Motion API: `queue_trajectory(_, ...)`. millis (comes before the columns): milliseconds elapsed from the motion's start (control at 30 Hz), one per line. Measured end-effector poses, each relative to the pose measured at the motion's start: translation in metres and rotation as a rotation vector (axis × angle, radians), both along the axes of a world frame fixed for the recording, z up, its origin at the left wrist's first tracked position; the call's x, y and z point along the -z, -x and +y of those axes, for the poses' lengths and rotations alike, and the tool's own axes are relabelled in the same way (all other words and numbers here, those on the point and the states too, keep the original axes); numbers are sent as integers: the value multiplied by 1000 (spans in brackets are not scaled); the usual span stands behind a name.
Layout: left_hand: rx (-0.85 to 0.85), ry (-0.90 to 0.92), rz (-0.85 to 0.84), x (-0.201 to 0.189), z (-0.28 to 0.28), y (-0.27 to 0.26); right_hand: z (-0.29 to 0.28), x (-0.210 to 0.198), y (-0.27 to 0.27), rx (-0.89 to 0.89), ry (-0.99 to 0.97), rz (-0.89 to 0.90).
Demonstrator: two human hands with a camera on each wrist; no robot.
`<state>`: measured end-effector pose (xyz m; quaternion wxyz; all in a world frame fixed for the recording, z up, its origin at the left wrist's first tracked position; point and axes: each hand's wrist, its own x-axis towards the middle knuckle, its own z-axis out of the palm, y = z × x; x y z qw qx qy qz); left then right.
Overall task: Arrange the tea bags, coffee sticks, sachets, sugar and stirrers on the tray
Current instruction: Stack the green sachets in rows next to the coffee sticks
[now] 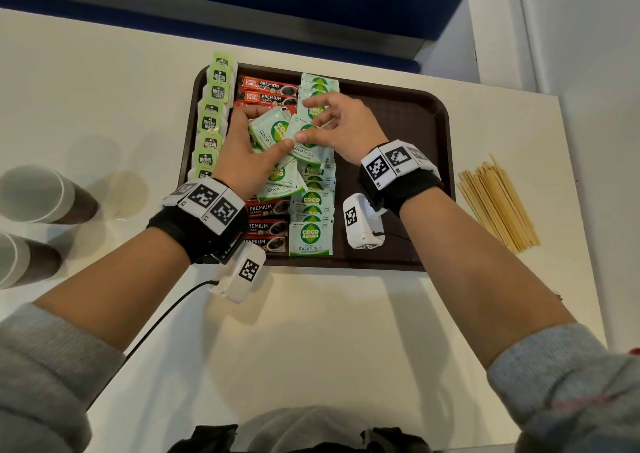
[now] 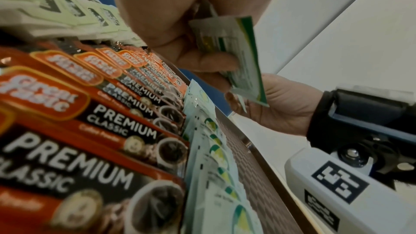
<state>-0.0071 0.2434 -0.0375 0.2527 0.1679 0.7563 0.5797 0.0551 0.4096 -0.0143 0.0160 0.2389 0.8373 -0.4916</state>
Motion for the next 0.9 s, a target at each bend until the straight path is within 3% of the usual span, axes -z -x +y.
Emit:
queue_trajectory(167, -62, -9, 19, 1, 1, 4, 8, 8, -4, 60, 174, -50)
queue_trajectory(400, -128, 2, -30, 6, 1, 7, 21, 10, 2, 165, 237, 74)
queue_trajectory(700, -154, -11, -57, 9, 0, 10, 31, 27, 8, 219, 7, -22)
queue_trajectory(900, -160, -11, -45, 11, 1, 10, 27, 35, 9, 229, -20, -46)
